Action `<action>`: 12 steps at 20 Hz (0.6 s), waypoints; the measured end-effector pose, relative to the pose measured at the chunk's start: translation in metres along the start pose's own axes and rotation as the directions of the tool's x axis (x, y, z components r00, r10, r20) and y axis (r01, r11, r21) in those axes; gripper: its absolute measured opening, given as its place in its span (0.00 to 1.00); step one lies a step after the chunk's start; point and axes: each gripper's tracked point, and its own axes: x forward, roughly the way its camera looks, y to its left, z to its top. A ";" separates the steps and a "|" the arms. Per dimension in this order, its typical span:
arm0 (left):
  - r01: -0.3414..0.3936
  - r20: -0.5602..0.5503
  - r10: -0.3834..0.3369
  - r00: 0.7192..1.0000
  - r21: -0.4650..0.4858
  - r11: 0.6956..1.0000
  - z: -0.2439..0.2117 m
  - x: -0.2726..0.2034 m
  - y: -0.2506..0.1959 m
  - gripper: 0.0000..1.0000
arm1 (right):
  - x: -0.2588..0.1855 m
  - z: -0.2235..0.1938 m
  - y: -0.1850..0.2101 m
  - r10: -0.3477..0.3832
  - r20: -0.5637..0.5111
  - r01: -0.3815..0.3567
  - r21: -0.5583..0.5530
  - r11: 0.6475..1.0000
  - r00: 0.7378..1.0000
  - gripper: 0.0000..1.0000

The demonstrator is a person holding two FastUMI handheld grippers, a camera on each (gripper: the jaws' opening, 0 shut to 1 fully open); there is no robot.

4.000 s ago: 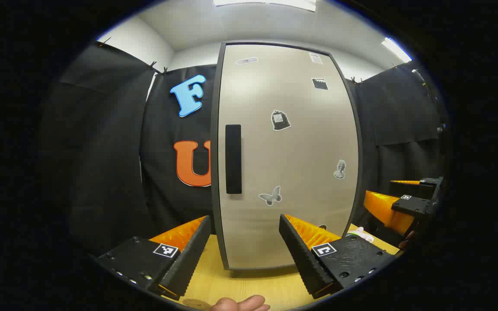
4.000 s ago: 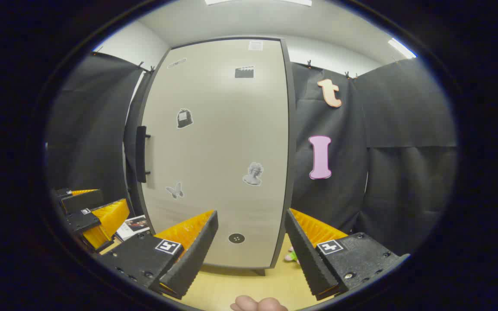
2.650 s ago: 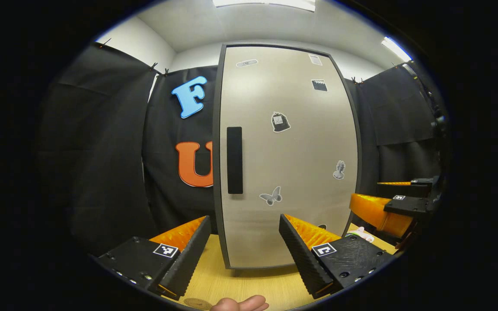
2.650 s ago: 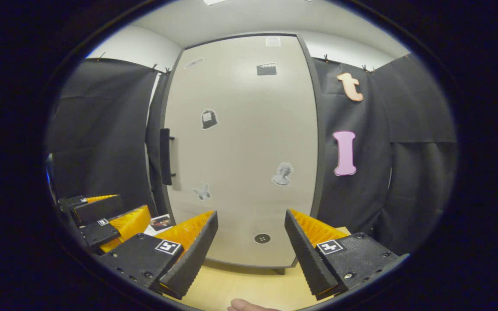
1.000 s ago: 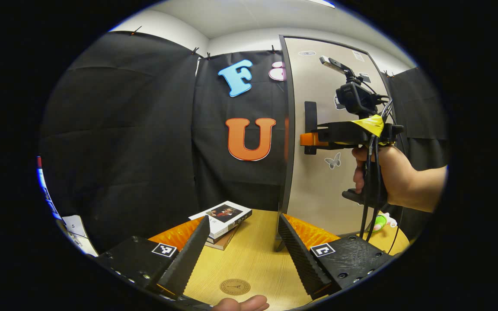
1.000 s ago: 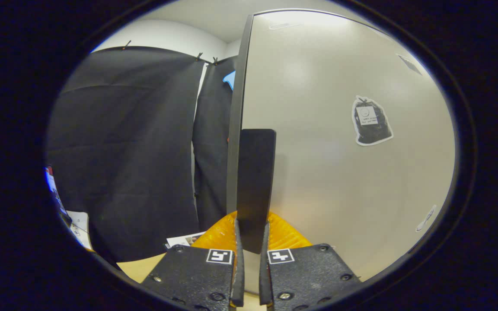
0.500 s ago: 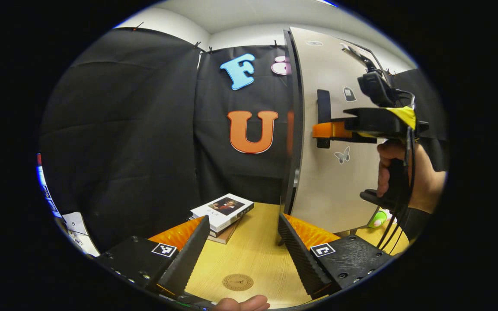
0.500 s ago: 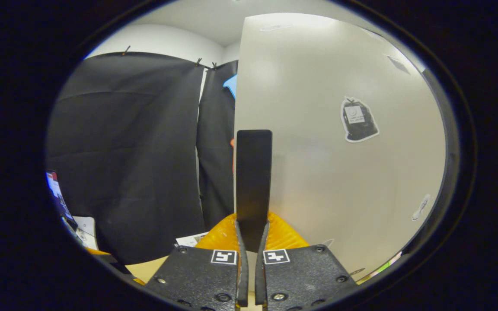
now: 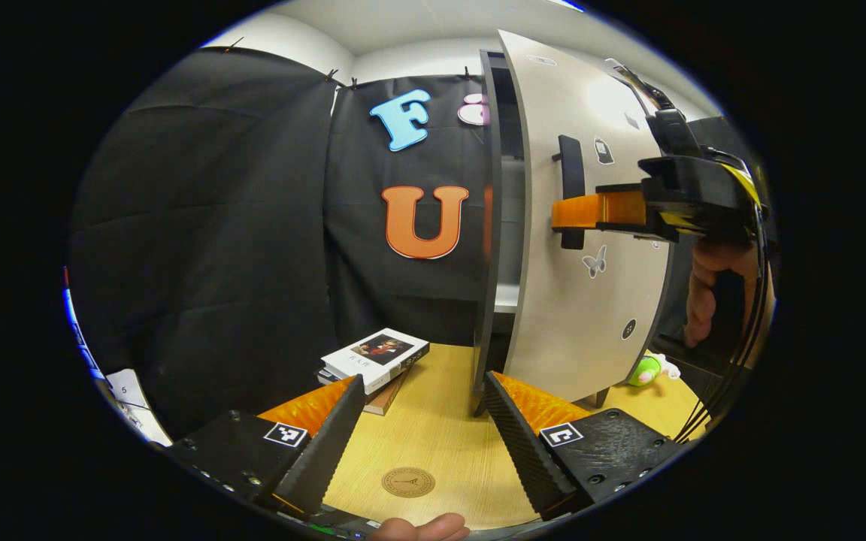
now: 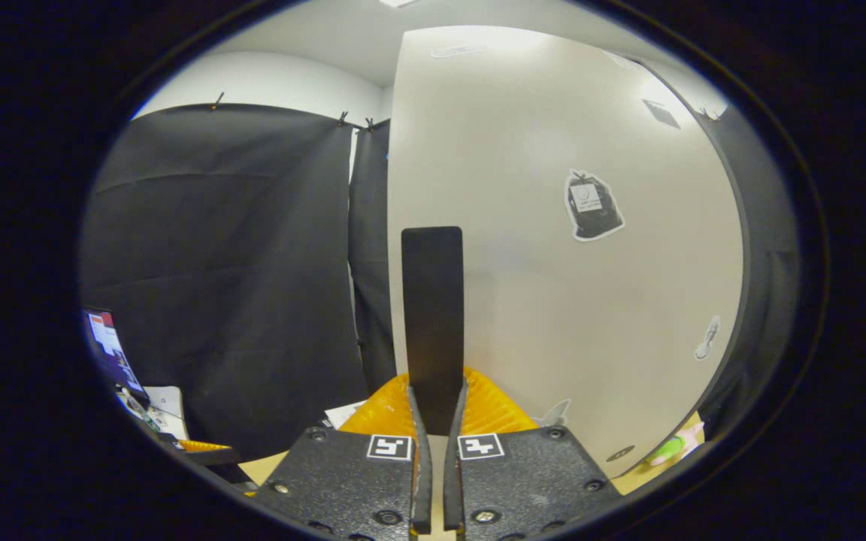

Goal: Open the cabinet door with the right hand, grasp the bottle in the cabinet with the left hand and place it on the coaster, then close the cabinet door with the right hand.

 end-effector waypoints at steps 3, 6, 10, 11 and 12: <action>0.002 -0.005 -0.002 1.000 0.015 1.000 0.000 -0.004 0.001 0.96 | -0.014 0.001 0.000 0.004 0.002 -0.004 0.006 1.000 1.000 0.09; 0.007 -0.013 -0.007 1.000 0.015 1.000 -0.002 -0.005 0.000 0.96 | -0.025 0.001 -0.004 0.025 -0.004 -0.025 0.035 0.999 1.000 0.09; 0.013 -0.023 -0.012 1.000 0.023 1.000 -0.006 -0.005 -0.001 0.96 | -0.028 0.001 -0.008 0.023 -0.004 -0.023 0.032 0.999 1.000 0.09; 0.016 -0.028 -0.015 1.000 0.024 1.000 -0.007 -0.005 -0.002 0.96 | -0.030 0.001 -0.008 0.020 -0.002 -0.020 0.042 0.999 1.000 0.09; 0.019 -0.031 -0.018 0.999 0.025 0.999 -0.008 -0.005 -0.003 0.96 | -0.034 0.000 -0.010 0.019 0.000 -0.019 0.055 0.998 1.000 0.09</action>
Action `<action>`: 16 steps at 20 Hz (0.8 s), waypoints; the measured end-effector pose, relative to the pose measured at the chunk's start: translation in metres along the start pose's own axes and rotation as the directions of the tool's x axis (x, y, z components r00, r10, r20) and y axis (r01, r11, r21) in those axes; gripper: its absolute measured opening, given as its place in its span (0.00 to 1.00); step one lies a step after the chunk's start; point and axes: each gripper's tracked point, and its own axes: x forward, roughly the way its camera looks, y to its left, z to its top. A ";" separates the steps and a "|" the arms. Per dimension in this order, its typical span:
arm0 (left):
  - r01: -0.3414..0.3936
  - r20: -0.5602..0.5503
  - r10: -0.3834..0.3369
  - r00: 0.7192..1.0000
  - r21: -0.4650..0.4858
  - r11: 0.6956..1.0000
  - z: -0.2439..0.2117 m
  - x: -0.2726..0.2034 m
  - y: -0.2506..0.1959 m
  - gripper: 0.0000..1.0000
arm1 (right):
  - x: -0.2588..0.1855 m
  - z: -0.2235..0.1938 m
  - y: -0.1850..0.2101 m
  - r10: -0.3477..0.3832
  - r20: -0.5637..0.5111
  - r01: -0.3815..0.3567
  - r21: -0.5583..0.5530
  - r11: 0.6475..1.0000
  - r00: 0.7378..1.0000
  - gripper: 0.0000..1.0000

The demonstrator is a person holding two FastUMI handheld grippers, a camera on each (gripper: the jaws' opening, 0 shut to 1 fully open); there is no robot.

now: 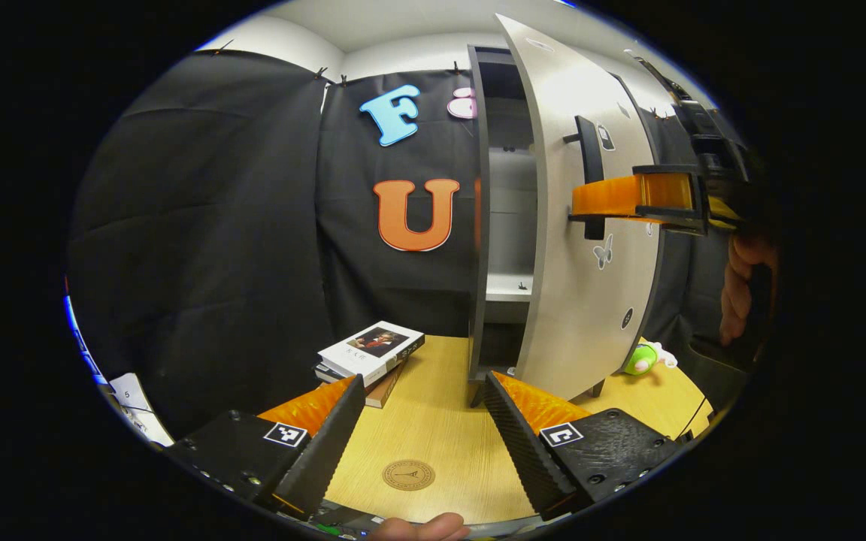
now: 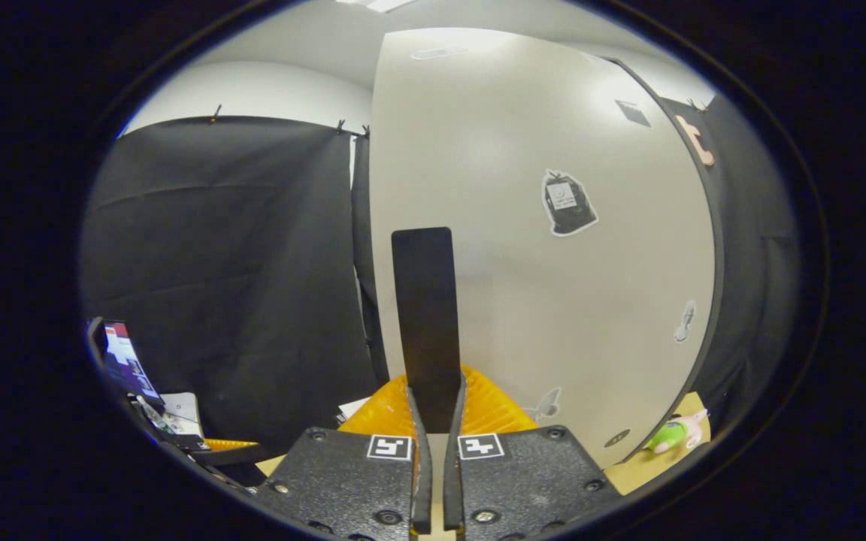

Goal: Open the cabinet door with the right hand, grasp the bottle in the cabinet with the left hand and place it on the coaster, then close the cabinet door with the right hand.

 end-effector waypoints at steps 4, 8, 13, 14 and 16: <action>0.013 -0.001 -0.013 1.000 0.023 1.000 -0.002 -0.001 -0.005 0.96 | -0.007 -0.002 -0.003 -0.012 0.011 0.012 -0.015 1.000 1.000 0.09; 0.032 -0.009 -0.032 0.999 0.044 0.999 0.000 -0.011 -0.014 0.96 | -0.021 -0.002 -0.008 0.007 0.001 -0.007 0.005 1.000 1.000 0.08; 0.064 -0.005 -0.064 0.998 0.053 0.996 0.002 -0.010 -0.028 0.97 | -0.043 -0.004 -0.014 0.002 0.001 -0.002 0.003 1.000 1.000 0.09; 0.073 -0.003 -0.073 0.997 0.054 0.996 0.002 -0.010 -0.032 0.96 | -0.047 -0.004 -0.015 -0.002 -0.003 0.002 -0.002 1.000 1.000 0.09; 0.093 -0.001 -0.093 0.996 0.056 0.994 0.002 -0.012 -0.041 0.96 | -0.055 -0.004 -0.018 -0.006 -0.012 0.006 0.005 1.000 1.000 0.08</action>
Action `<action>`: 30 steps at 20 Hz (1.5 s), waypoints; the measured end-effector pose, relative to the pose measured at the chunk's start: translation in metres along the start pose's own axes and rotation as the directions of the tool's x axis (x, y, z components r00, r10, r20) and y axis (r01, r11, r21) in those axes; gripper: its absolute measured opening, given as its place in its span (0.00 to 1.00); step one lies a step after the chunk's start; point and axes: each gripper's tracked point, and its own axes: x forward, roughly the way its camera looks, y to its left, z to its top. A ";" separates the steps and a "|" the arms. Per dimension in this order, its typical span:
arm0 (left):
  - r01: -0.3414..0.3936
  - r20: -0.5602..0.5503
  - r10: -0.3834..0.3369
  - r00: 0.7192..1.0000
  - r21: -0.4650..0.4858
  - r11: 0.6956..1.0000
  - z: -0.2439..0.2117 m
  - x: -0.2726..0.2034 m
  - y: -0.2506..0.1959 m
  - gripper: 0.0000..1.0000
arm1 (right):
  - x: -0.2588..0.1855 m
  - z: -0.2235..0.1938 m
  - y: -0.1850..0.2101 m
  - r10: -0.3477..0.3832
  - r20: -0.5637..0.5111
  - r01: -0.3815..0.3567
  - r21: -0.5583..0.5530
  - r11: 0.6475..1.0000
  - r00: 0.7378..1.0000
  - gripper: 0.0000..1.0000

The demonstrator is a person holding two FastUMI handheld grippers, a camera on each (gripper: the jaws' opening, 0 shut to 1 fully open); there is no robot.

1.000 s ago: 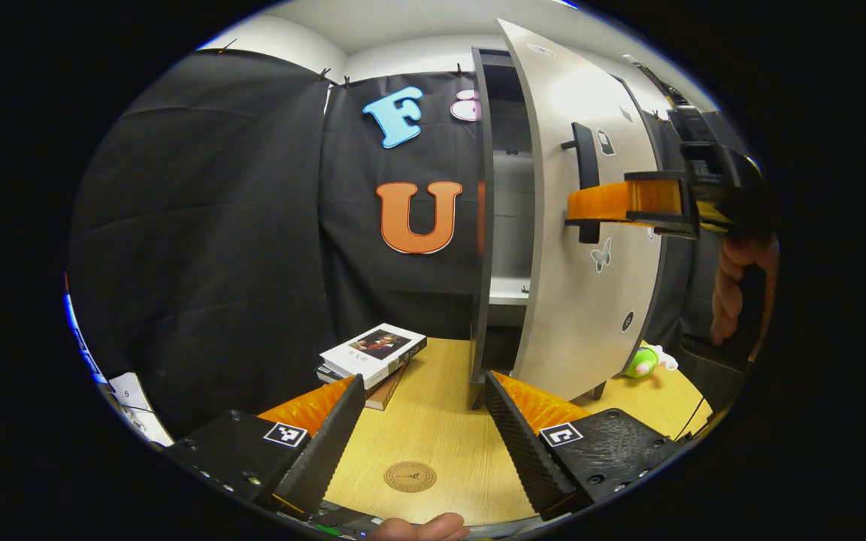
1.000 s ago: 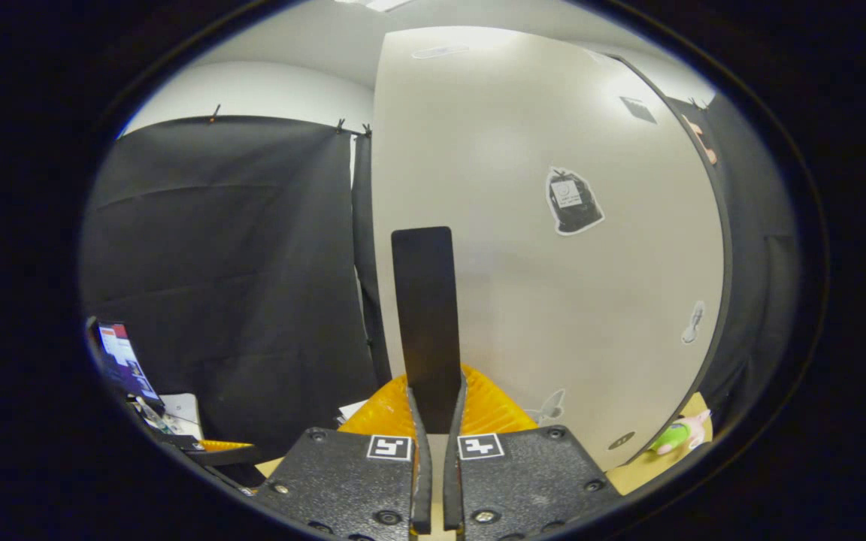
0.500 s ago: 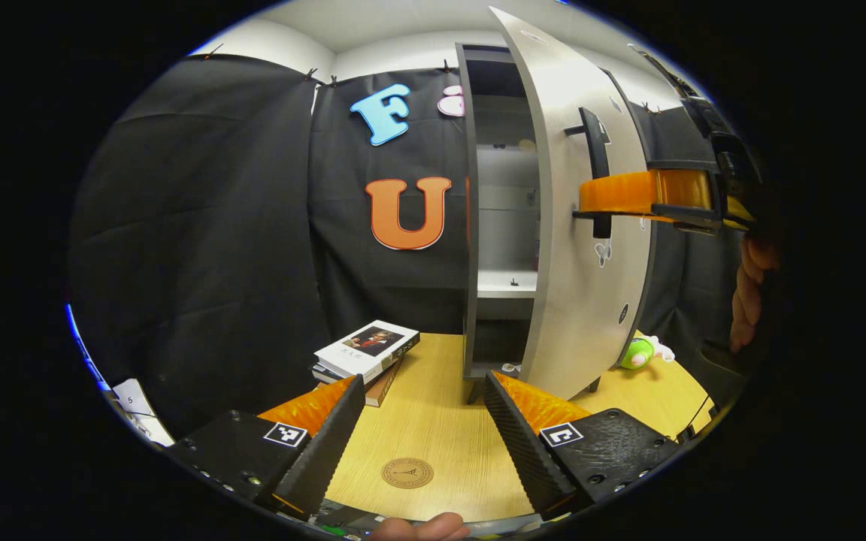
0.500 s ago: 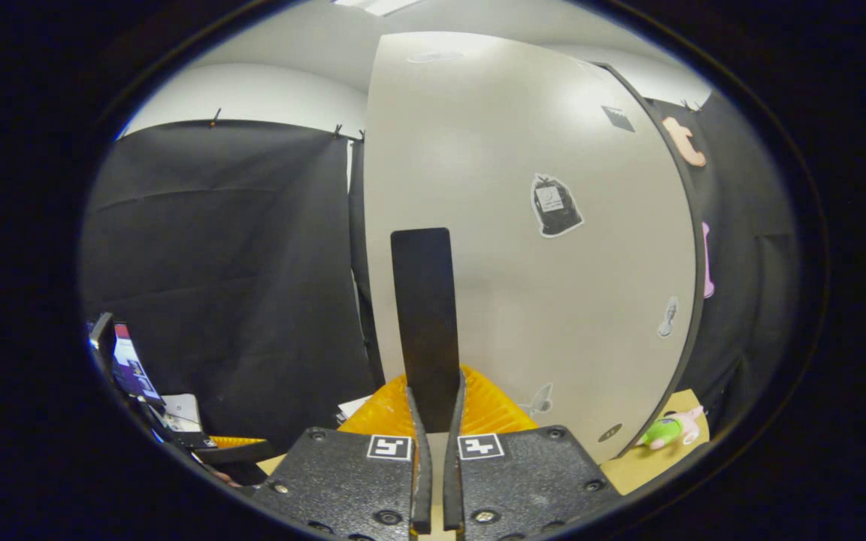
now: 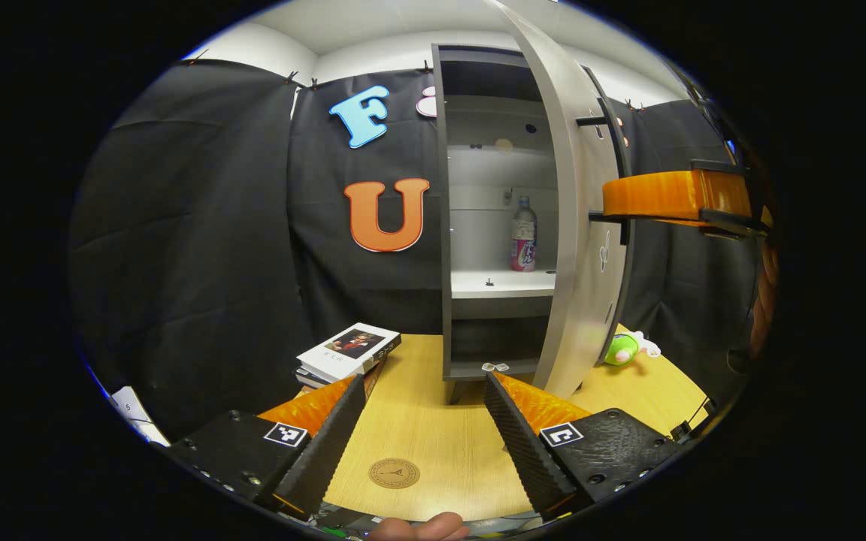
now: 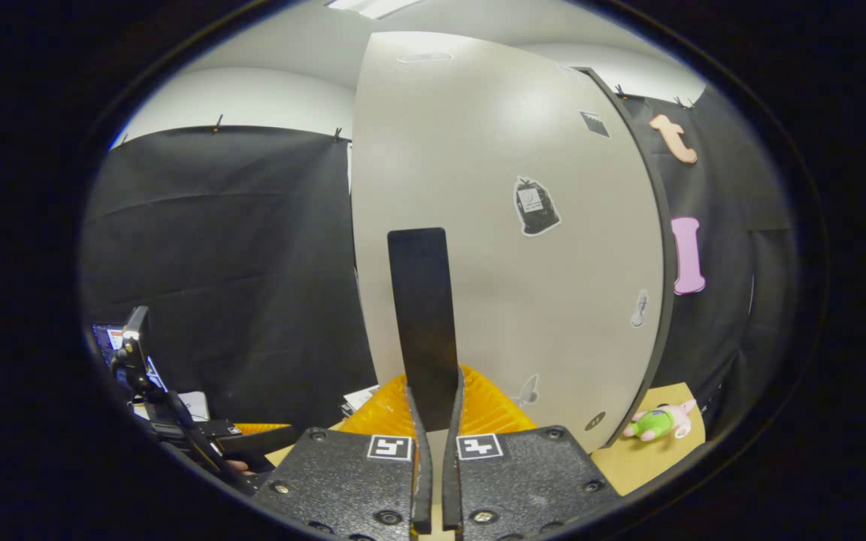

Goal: Open the cabinet door with the right hand, grasp the bottle in the cabinet with the left hand and place it on the coaster, then close the cabinet door with the right hand.

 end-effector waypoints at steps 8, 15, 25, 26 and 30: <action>0.091 0.007 -0.091 0.996 -0.002 0.996 -0.003 0.011 -0.030 0.97 | -0.028 0.000 -0.017 -0.037 -0.032 0.037 -0.017 0.999 0.999 0.09; 0.153 0.020 -0.153 0.988 -0.004 0.988 0.006 0.032 -0.053 0.96 | -0.059 -0.001 -0.037 -0.078 -0.019 0.079 0.021 0.997 0.997 0.08; 0.247 0.082 -0.247 0.966 0.011 0.969 0.041 0.072 -0.105 0.96 | -0.099 0.002 -0.079 -0.250 0.032 0.249 0.045 0.968 0.968 0.07; 0.263 0.087 -0.263 0.961 0.015 0.965 0.044 0.078 -0.114 0.96 | -0.102 0.002 -0.082 -0.271 0.034 0.270 0.034 0.962 0.962 0.07; 0.290 0.116 -0.292 0.949 0.035 0.956 0.064 0.092 -0.140 0.96 | -0.116 0.005 -0.103 -0.343 0.047 0.345 -0.025 0.938 0.938 0.06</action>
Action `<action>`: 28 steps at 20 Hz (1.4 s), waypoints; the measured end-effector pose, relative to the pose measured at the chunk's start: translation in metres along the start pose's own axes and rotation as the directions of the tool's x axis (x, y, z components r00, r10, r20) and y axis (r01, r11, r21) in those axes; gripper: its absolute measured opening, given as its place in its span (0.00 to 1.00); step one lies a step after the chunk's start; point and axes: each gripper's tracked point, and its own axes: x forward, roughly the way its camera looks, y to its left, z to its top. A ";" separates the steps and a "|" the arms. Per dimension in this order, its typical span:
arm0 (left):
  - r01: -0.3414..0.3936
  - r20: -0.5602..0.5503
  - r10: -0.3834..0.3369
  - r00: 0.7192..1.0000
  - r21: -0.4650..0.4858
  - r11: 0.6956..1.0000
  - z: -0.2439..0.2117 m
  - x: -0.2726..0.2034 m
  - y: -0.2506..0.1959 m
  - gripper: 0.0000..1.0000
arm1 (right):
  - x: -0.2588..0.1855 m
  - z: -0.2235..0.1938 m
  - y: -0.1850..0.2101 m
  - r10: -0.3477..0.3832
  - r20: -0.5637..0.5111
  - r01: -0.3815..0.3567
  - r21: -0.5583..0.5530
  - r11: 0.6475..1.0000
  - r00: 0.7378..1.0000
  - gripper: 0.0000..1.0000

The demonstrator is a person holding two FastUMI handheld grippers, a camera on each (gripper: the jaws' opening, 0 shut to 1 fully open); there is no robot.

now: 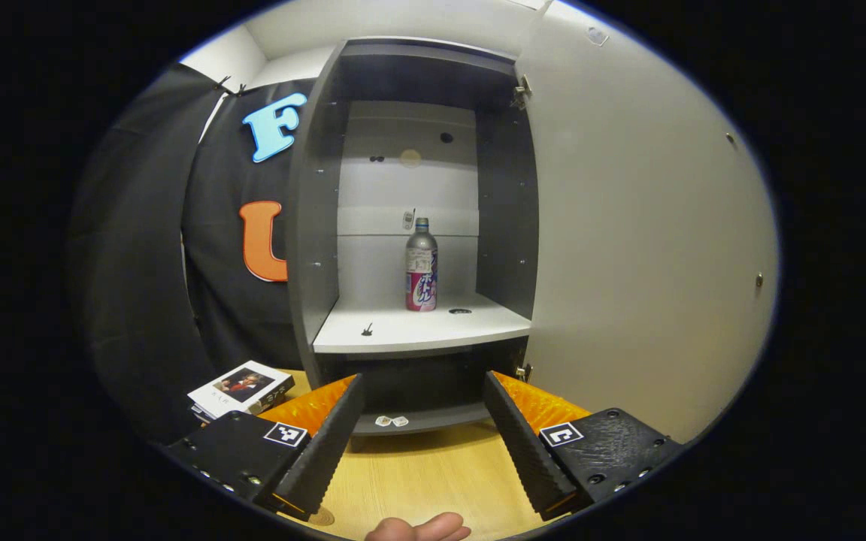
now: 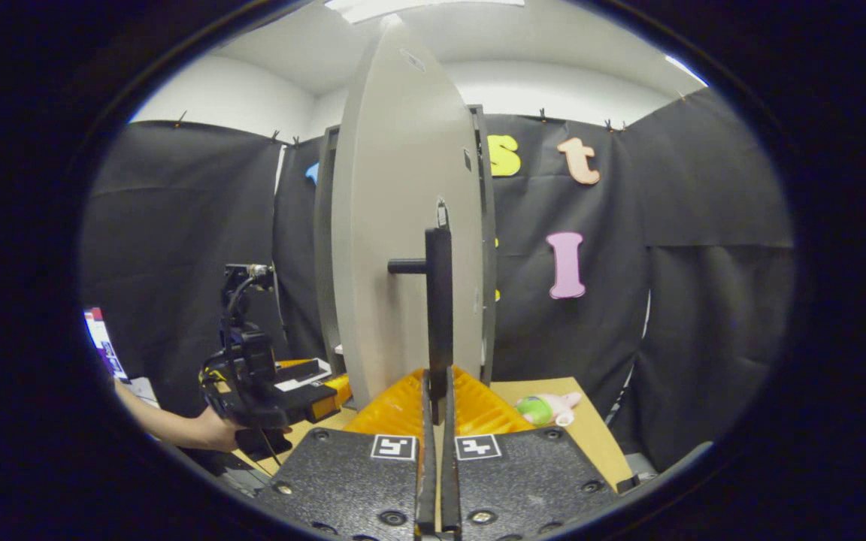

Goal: Open the cabinet door with the right hand, grasp the bottle in the cabinet with the left hand and place it on the coaster, then close the cabinet door with the right hand.

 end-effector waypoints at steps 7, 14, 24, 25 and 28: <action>0.024 0.070 -0.026 0.997 0.028 0.999 0.039 0.071 -0.019 0.97 | -0.019 0.000 -0.071 -0.175 0.005 0.174 0.074 0.982 0.985 0.06; -0.017 0.191 0.014 0.981 0.015 1.000 0.107 0.167 -0.014 0.97 | -0.023 -0.004 -0.085 -0.184 0.003 0.183 0.087 0.979 0.983 0.05; -0.108 0.203 0.104 0.974 0.009 0.994 0.127 0.287 0.014 0.96 | -0.017 -0.030 -0.136 -0.263 -0.086 0.274 0.162 0.948 0.961 0.05; -0.108 0.196 0.105 0.975 0.003 0.994 0.123 0.295 0.014 0.96 | -0.014 -0.034 -0.135 -0.256 -0.097 0.269 0.167 0.949 0.962 0.05; -0.136 0.141 0.131 0.981 0.025 0.990 0.104 0.315 0.019 0.97 | -0.003 -0.040 -0.138 -0.245 -0.120 0.264 0.177 0.948 0.962 0.08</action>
